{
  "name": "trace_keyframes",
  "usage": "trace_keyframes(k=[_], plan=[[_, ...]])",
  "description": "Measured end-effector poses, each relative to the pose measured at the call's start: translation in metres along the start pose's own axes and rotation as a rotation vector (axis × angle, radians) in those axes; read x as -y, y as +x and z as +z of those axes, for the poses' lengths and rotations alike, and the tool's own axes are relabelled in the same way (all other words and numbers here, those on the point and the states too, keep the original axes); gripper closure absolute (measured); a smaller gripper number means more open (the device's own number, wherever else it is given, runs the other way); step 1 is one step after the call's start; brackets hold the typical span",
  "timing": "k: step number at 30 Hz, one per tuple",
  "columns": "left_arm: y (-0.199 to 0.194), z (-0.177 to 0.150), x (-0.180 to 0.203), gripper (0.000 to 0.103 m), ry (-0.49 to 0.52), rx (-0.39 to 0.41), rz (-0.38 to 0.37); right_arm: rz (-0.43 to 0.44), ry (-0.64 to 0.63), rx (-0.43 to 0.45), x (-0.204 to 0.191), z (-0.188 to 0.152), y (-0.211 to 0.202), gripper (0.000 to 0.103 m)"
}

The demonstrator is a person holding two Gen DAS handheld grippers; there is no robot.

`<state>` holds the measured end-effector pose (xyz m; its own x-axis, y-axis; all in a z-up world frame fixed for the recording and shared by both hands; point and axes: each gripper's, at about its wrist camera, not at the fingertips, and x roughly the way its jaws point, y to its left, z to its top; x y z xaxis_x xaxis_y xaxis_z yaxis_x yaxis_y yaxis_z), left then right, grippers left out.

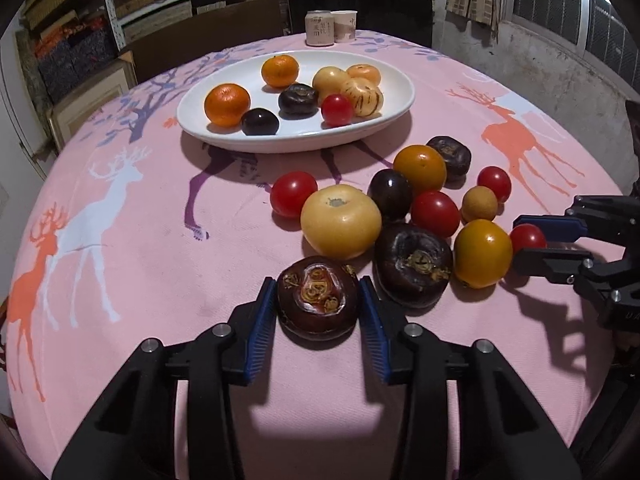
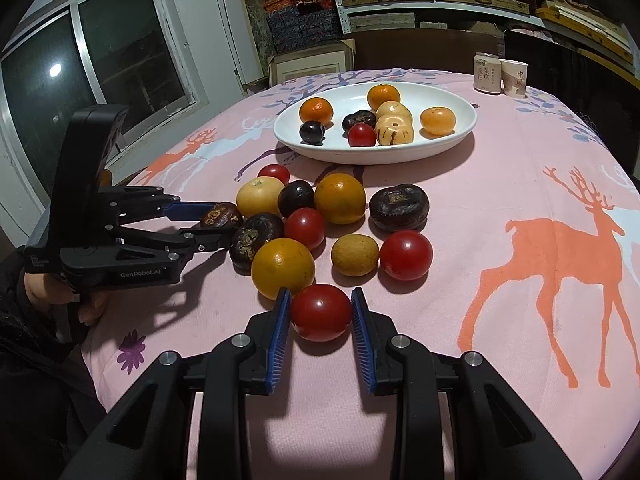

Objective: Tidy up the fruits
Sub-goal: 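Carry the brown fruit and tomato onto the plate and open both tools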

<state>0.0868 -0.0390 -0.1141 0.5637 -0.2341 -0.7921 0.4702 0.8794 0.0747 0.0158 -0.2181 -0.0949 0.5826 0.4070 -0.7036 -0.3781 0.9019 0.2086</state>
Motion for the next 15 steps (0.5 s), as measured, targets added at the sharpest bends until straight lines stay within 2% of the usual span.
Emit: trace_keyframes(k=[4, 15], plan=[[-0.0052, -0.0017, -0.0045, 0.062, -0.03, 0.023, -0.024, 0.005, 0.006, 0.004, 0.0013, 0.0002, -0.0004, 0.072], [-0.0096, -0.0039, -0.0059, 0.062, -0.062, 0.029, 0.002, -0.005, 0.011, 0.015, 0.0017, -0.0002, -0.0021, 0.072]])
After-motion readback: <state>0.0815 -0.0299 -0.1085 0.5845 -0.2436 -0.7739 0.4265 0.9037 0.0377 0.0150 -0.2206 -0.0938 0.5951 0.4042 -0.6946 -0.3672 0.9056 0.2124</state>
